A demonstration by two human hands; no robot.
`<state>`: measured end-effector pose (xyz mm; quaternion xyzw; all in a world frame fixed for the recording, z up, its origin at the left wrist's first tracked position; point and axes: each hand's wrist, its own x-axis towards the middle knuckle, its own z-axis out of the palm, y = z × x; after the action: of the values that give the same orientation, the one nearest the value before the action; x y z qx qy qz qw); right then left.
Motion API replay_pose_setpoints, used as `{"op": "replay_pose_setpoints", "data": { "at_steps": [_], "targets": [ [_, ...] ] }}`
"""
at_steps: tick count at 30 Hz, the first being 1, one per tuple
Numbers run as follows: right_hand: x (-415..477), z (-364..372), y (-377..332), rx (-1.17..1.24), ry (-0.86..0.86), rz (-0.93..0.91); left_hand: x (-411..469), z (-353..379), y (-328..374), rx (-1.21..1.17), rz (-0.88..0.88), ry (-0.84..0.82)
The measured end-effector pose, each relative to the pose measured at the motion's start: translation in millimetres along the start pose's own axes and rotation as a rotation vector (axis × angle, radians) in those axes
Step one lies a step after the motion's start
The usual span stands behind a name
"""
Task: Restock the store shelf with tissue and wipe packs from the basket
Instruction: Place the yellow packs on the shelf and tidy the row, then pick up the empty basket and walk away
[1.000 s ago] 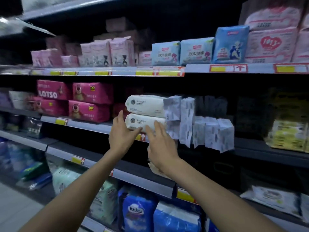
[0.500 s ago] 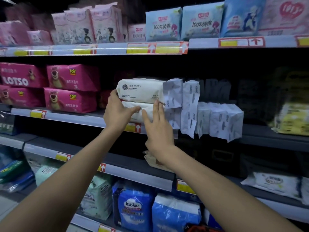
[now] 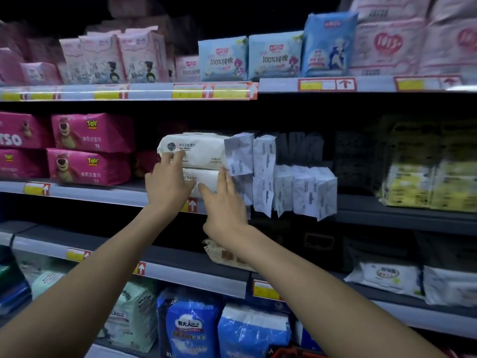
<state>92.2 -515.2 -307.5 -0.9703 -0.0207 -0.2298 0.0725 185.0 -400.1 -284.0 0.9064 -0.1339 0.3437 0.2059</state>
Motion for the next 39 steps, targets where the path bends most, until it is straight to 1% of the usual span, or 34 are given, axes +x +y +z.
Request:
{"op": "replay_pose_setpoints", "data": {
  "at_steps": [4,7,9,14,17,22,26,30,33,36,39],
  "targets": [
    [-22,-20,10,0.221,0.003,-0.016,-16,-11,6,0.01,0.003,-0.133],
    [-43,-36,17,0.334,0.045,-0.014,-36,-19,11,0.037,0.037,-0.181],
    [-58,-48,24,0.363,0.08,0.012,-51,-26,18,0.039,0.043,-0.198],
    [-102,-80,49,0.323,0.121,0.051,-91,-49,41,0.098,0.121,-0.211],
    [-131,-102,71,0.25,0.135,0.076,-115,-64,63,0.116,0.186,-0.215],
    [-184,-133,113,0.077,0.048,0.212,-149,-79,117,0.073,0.275,-0.217],
    [-223,-153,145,-0.008,0.016,0.314,-173,-79,159,0.048,0.325,-0.239],
    [-258,-165,179,-0.059,0.012,0.397,-193,-68,192,-0.003,0.404,-0.253],
    [-282,-163,204,-0.062,-0.005,0.461,-213,-48,208,-0.058,0.421,-0.274],
    [-307,-145,229,-0.042,-0.03,0.509,-236,-15,214,-0.1,0.404,-0.337],
    [-333,-109,251,-0.028,-0.079,0.556,-263,22,208,-0.107,0.386,-0.418]
  ]
}}
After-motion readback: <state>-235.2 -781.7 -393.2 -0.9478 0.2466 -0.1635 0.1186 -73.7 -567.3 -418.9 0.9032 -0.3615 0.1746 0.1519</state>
